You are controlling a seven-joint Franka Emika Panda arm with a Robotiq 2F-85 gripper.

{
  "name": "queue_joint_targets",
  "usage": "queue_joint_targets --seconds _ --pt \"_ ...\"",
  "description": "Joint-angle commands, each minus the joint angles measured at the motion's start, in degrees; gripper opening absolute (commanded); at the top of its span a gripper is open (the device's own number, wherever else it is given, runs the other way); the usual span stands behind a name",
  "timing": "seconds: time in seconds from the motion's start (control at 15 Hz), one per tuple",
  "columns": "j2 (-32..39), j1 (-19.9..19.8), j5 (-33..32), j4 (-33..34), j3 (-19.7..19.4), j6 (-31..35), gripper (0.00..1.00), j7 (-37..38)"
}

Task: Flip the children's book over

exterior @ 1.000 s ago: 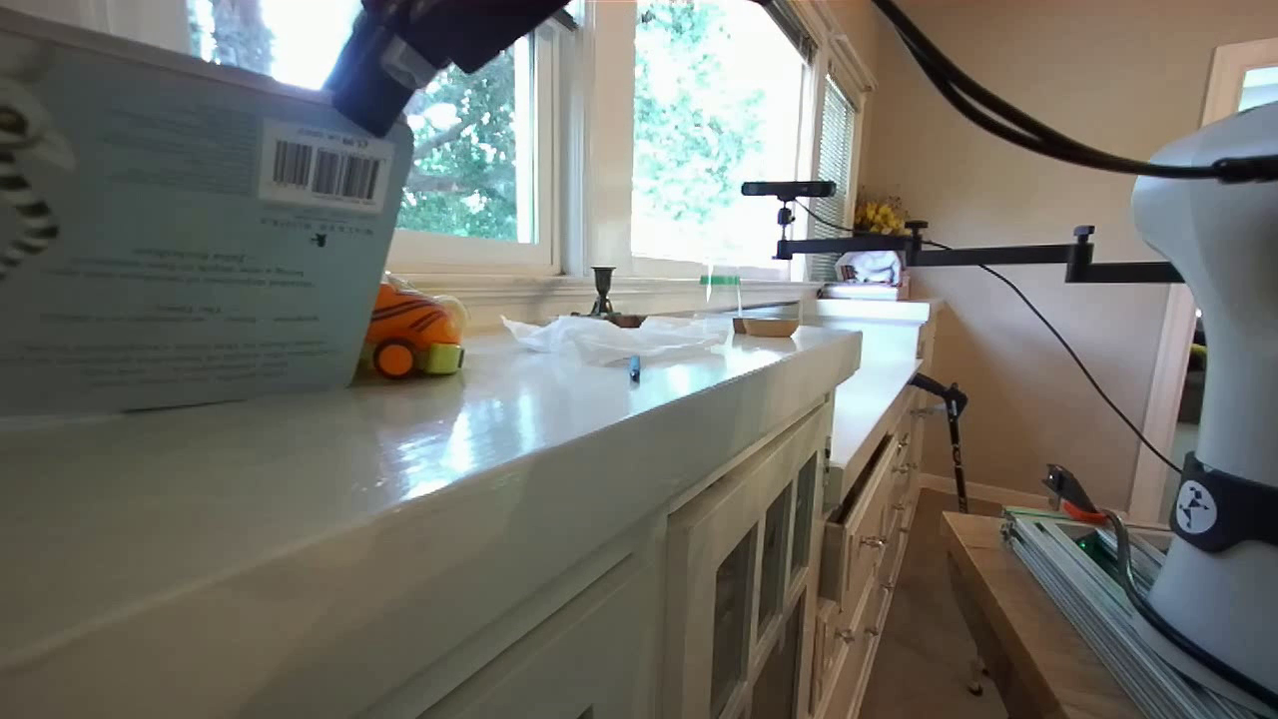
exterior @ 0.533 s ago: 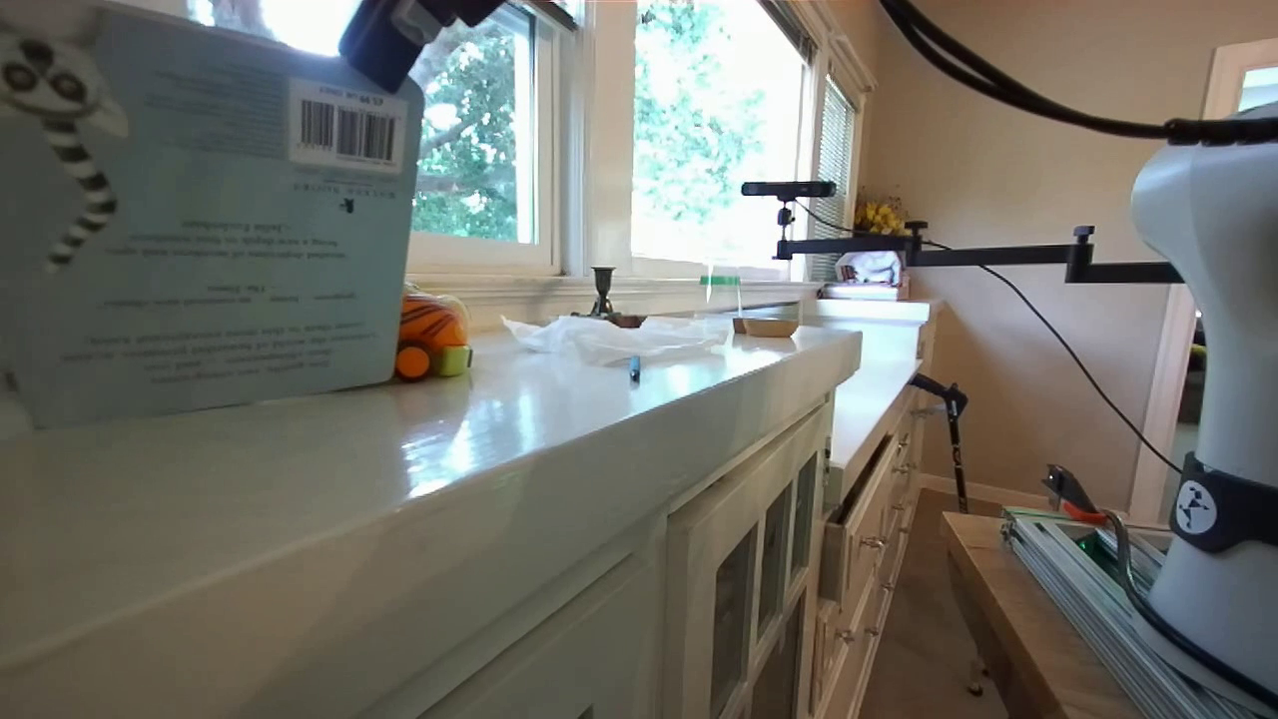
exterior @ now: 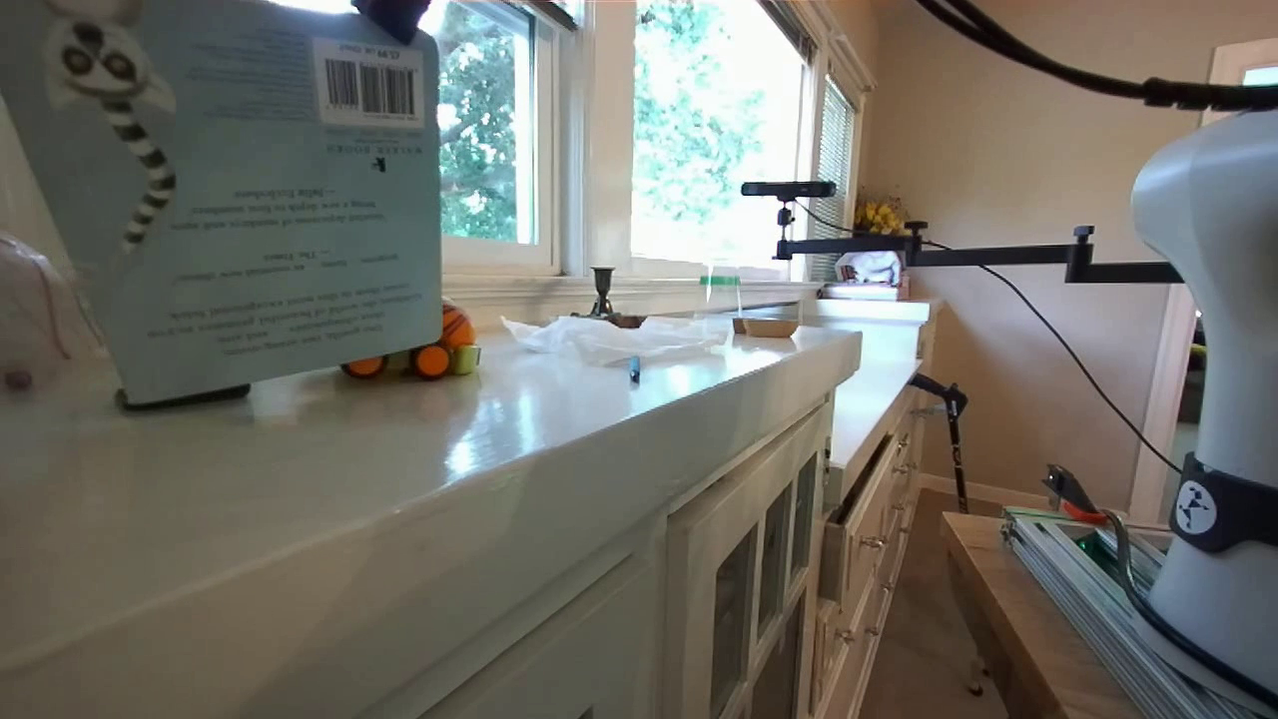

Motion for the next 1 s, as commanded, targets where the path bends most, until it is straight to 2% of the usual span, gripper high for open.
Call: queue_joint_targets --seconds 0.0,0.33,0.53,0.93 --pt "-1.5 0.6 4.5 2.1 -0.7 -3.1 0.05 -4.3" --pt "-4.2 3.5 14.7 2.4 -3.5 -4.9 0.05 -11.2" --pt "-5.2 2.2 16.3 2.5 -3.5 -6.7 0.05 -11.7" --pt "-7.2 2.9 21.7 1.3 -5.5 -11.1 0.05 -12.5"
